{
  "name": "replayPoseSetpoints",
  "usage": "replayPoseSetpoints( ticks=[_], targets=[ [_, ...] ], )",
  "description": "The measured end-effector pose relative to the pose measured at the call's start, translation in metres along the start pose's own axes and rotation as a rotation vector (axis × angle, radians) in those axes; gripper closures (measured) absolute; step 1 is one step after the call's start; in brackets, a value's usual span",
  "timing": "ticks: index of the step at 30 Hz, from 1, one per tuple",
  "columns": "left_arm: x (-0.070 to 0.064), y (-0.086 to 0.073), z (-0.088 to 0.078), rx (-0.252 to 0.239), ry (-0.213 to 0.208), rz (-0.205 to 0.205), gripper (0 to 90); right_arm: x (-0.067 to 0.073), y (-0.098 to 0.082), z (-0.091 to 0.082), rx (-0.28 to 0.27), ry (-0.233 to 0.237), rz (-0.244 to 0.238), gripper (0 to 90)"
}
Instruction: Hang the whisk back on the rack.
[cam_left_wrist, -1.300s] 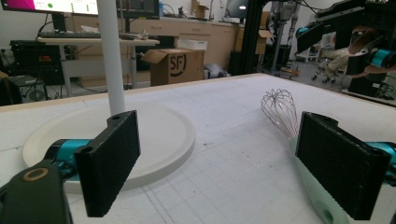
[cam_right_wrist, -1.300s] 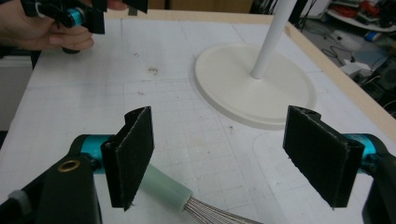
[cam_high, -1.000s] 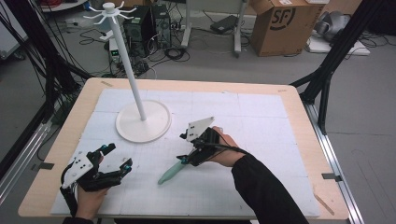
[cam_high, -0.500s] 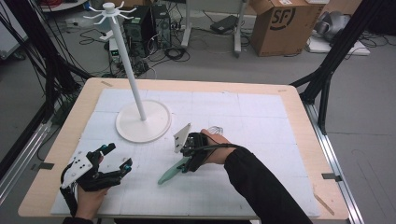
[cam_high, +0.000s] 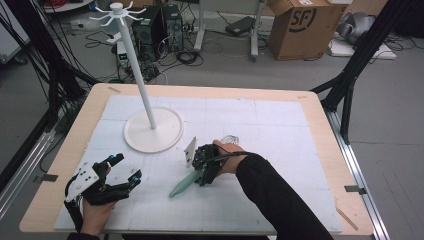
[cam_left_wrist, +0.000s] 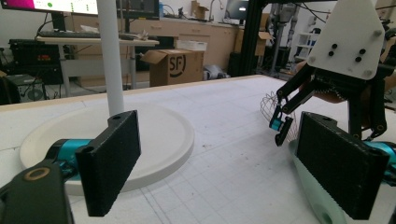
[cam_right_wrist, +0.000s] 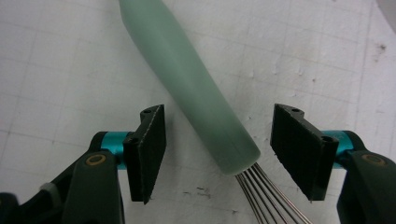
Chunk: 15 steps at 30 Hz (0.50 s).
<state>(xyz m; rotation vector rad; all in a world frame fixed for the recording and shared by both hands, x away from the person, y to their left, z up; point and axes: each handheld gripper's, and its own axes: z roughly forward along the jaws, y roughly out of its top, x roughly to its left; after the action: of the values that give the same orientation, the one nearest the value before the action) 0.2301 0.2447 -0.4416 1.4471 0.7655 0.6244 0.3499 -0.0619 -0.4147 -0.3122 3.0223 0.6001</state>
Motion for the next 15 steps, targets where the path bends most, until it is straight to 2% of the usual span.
replayPoseSetpoints(
  ticks=[6, 9, 15],
  targets=[
    [0.0001, 0.0001, -0.0004, 0.003, 0.001, 0.003, 14.8, -0.0009, 0.0047, 0.0058, 0.040, 0.022, -0.023, 37.5],
    [0.0002, 0.0002, -0.0011, 0.004, 0.004, 0.004, 14.8, -0.0023, 0.0080, 0.0103, 0.068, 0.053, -0.030, 40.9],
    [0.0000, 0.0002, -0.0021, 0.004, 0.002, 0.006, 14.9, -0.0047, 0.0075, 0.0107, 0.069, 0.094, -0.029, 48.9]
  ],
)
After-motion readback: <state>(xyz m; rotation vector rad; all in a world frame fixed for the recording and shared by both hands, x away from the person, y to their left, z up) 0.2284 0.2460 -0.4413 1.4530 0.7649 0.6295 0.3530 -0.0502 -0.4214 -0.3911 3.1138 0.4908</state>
